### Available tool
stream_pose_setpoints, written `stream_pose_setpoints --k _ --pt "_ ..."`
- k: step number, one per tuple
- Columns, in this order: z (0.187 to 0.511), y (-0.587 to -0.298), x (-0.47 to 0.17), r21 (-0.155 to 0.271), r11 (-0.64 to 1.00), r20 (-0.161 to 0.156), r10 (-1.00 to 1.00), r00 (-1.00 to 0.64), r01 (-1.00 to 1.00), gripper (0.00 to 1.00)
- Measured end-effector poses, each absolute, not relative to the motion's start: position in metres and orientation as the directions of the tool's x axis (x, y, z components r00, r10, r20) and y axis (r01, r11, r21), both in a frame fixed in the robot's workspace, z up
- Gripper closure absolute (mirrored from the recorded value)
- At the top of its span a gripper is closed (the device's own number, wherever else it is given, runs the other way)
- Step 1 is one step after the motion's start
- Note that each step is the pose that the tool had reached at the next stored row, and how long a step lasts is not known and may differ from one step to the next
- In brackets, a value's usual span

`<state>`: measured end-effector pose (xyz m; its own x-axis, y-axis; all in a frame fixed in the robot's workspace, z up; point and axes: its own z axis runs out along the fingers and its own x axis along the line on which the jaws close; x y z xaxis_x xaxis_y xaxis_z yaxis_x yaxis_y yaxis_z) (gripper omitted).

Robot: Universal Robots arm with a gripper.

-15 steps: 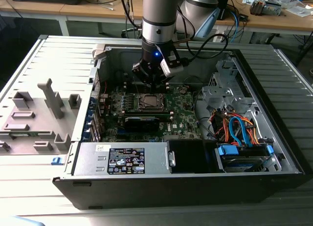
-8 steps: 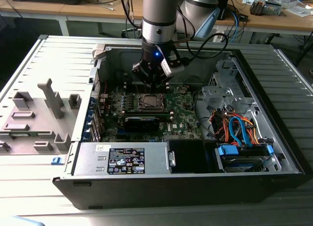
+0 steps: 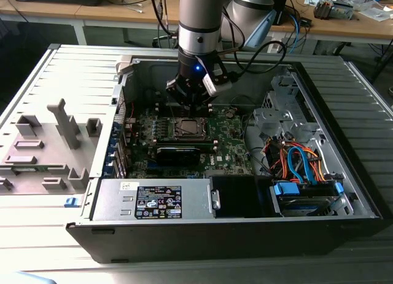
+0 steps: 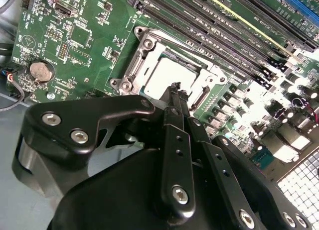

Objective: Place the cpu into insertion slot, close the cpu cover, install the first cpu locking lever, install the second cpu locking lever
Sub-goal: 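Install the first cpu locking lever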

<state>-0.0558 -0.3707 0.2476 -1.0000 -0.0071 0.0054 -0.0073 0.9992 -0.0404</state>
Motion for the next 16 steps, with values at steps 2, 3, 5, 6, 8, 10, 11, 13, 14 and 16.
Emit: stream_pose_setpoints --k 2,3,5,6,8,10,11,13,14,16 --pt "0.2476 -0.3707 -0.0558 -0.04 0.999 0.005 -0.014 -1.0 -0.014 0.89" --pt "0.2476 -0.3707 -0.0558 -0.04 0.999 0.005 -0.016 -1.0 -0.016 0.89" --pt "0.2476 -0.3707 -0.0558 -0.04 0.999 0.005 -0.021 -1.0 -0.021 0.89" --pt "0.2476 -0.3707 -0.0558 -0.04 0.999 0.005 -0.023 -1.0 -0.024 0.89" --pt "0.2476 -0.3707 -0.0558 -0.04 0.999 0.005 -0.029 -1.0 -0.029 0.89" --pt "0.2476 -0.3707 -0.0558 -0.04 0.999 0.005 -0.034 -0.999 -0.034 0.89" --pt "0.2476 -0.3707 -0.0558 -0.04 0.998 0.005 -0.039 -0.999 -0.039 0.89" --pt "0.2476 -0.3707 -0.0558 -0.04 0.998 0.005 -0.045 -0.999 -0.045 0.89" --pt "0.2476 -0.3707 -0.0558 -0.04 0.998 0.005 -0.049 -0.999 -0.049 0.89" --pt "0.2476 -0.3707 -0.0558 -0.04 0.998 0.005 -0.054 -0.999 -0.054 0.89"
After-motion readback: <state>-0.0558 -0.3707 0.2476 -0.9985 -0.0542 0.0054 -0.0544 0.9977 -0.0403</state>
